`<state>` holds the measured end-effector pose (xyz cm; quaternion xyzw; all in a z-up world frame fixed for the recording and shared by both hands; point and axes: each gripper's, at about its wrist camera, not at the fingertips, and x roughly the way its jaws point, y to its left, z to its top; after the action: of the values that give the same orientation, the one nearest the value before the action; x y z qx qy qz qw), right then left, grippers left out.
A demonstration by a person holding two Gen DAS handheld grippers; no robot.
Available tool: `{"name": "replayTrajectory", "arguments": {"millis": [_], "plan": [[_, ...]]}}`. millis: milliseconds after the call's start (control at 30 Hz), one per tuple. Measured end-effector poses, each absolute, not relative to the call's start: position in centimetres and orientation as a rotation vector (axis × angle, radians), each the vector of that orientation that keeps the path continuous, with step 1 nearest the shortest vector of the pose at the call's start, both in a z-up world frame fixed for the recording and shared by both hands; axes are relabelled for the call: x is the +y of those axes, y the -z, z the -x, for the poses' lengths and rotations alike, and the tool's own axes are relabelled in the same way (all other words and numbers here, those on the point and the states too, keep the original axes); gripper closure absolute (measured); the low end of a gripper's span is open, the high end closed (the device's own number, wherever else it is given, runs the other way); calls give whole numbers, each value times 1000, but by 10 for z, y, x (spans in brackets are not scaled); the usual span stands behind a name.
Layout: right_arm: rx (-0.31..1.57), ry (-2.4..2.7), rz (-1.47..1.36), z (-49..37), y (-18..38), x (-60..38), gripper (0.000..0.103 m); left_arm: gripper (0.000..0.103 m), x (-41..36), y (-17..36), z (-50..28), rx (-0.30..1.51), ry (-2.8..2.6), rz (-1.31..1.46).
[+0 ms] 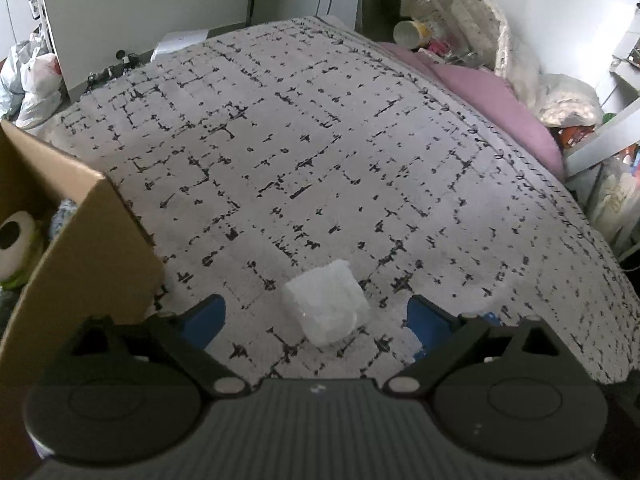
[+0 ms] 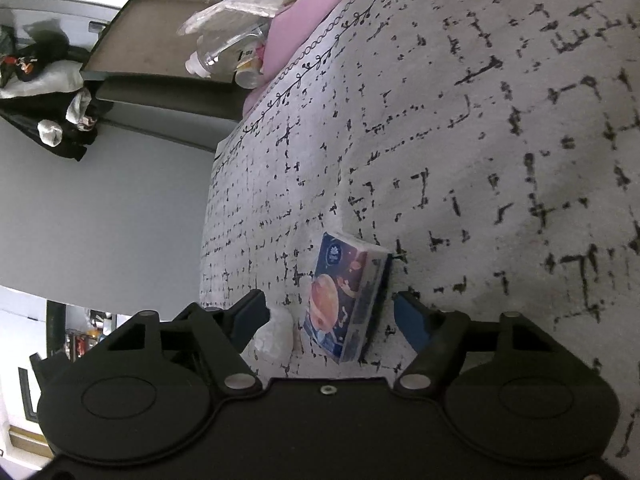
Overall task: Organize soft objects
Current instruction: 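Close the left gripper on the white plastic bag while the right gripper grips the tissue box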
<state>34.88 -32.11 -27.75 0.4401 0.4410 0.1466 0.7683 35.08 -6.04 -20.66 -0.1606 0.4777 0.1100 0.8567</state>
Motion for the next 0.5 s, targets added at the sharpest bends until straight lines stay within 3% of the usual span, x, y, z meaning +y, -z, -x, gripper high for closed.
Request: {"name": "replayTrajectory", "arguments": {"millis": [167, 267, 300, 333, 400, 500], "plan": [[952, -320, -951, -354, 280, -319, 36, 12, -63, 218, -357, 1030, -224, 340], [947, -323, -926, -357, 281, -316, 41, 25, -65, 224, -360, 1053, -226, 326], [949, -318, -921, -358, 282, -315, 48, 36, -66, 225, -360, 1056, -243, 307], [952, -311, -914, -359, 283, -316, 62, 50, -67, 224, -359, 1050, -254, 301], [972, -277, -908, -359, 288, -319, 80, 53, -64, 221, -359, 1050, -238, 324], [962, -282, -913, -357, 289, -320, 80, 54, -65, 212, -355, 1033, -212, 331]]}}
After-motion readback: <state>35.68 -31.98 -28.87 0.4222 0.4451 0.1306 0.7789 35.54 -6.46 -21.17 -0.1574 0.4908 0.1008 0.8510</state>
